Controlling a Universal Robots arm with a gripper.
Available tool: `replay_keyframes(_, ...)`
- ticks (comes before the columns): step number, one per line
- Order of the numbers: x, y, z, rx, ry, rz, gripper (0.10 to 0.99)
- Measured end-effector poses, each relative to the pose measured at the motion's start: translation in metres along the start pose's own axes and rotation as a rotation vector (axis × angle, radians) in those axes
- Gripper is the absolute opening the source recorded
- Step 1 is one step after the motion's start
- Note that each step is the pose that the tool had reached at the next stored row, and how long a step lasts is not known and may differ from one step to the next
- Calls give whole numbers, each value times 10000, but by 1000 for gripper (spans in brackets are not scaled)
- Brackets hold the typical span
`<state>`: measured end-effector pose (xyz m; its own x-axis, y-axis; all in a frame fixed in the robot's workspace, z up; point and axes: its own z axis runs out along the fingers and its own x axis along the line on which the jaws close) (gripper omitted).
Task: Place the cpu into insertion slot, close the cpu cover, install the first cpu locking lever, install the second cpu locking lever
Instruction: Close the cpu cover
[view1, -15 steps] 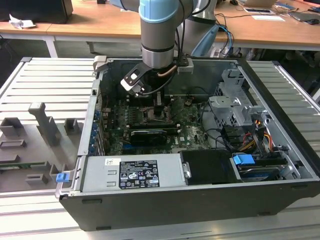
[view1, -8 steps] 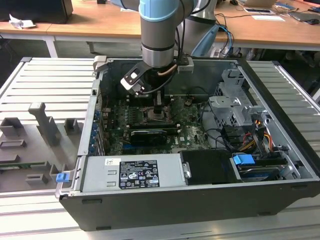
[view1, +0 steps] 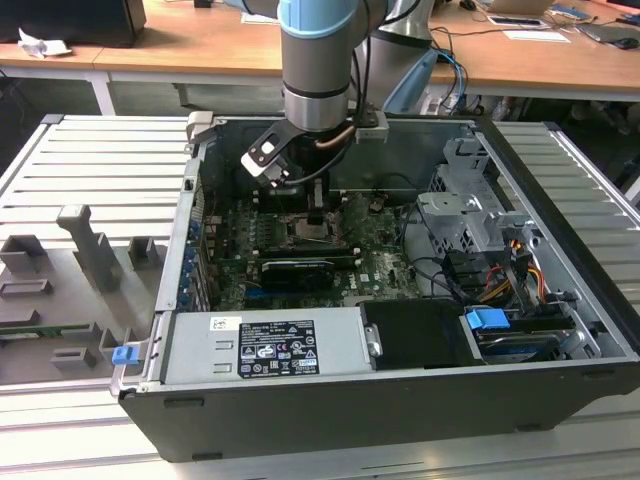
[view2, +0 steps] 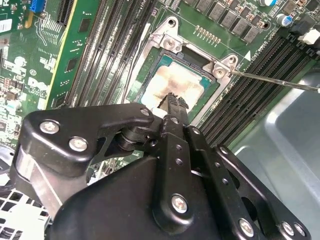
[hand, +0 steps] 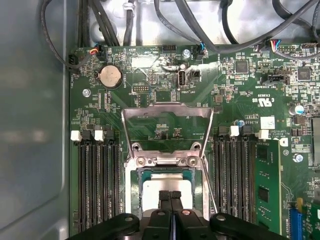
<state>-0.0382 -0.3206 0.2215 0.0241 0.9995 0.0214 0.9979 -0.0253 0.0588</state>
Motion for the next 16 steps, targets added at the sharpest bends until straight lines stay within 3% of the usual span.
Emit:
replay_keyframes(8, 6, 18, -294, 6, 0, 0, 106)
replay_keyframes(12, 10, 29, -477, 7, 1, 0, 106)
replay_keyframes(16, -31, 30, -508, 7, -2, -1, 106)
